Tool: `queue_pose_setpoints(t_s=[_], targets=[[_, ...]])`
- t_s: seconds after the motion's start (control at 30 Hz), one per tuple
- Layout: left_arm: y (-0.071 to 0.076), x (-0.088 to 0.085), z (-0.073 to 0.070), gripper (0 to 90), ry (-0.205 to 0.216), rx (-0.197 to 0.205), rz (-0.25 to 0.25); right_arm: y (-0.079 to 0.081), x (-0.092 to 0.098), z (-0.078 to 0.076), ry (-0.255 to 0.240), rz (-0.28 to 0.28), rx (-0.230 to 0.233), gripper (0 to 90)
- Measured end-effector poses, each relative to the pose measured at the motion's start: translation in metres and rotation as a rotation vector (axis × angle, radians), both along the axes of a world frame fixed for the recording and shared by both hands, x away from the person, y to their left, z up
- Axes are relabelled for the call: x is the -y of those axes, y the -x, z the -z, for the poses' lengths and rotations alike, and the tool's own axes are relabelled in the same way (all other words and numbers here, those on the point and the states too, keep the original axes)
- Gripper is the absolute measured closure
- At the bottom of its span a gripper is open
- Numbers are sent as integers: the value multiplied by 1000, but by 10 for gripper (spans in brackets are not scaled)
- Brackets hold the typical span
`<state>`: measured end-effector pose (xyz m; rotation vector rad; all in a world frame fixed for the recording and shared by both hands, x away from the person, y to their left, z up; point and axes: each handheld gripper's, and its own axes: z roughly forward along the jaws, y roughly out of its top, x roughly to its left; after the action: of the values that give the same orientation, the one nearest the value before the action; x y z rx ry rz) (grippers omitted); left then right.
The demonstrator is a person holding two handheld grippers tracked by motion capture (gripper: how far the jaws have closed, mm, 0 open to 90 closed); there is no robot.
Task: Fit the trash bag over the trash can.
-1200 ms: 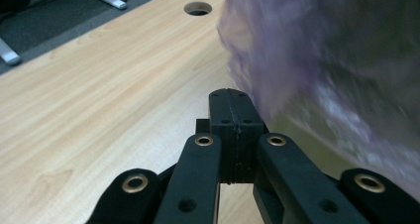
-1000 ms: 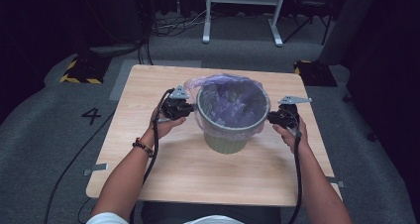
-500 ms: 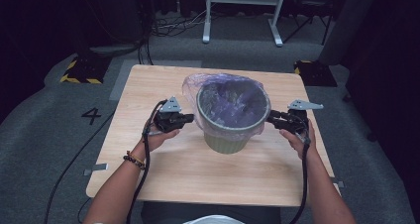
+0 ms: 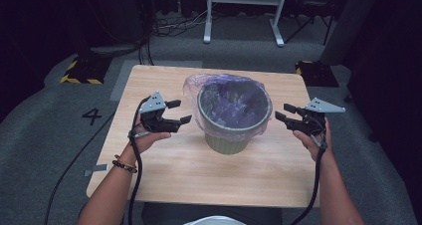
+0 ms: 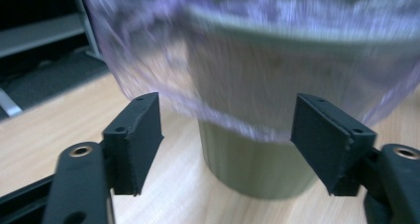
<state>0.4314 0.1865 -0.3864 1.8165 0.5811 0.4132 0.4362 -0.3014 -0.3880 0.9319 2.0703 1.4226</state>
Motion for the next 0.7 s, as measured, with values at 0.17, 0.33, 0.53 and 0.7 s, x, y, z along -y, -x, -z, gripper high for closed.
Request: queue_pose_setpoints(t_s=[0.17, 0.33, 0.53, 0.7], targets=[[-12, -5, -23, 236, 100, 28, -7, -1, 0, -11, -12, 1, 25, 450], [-29, 4, -35, 256, 112, 15, -10, -4, -2, -14, -31, 2, 28, 447], [-55, 23, -37, 515, 44, 10, -54, 1, -3, -14, -3, 6, 49, 440], [-63, 32, -28, 682, 1, -1, -44, 17, 0, -8, 28, -76, 81, 396]])
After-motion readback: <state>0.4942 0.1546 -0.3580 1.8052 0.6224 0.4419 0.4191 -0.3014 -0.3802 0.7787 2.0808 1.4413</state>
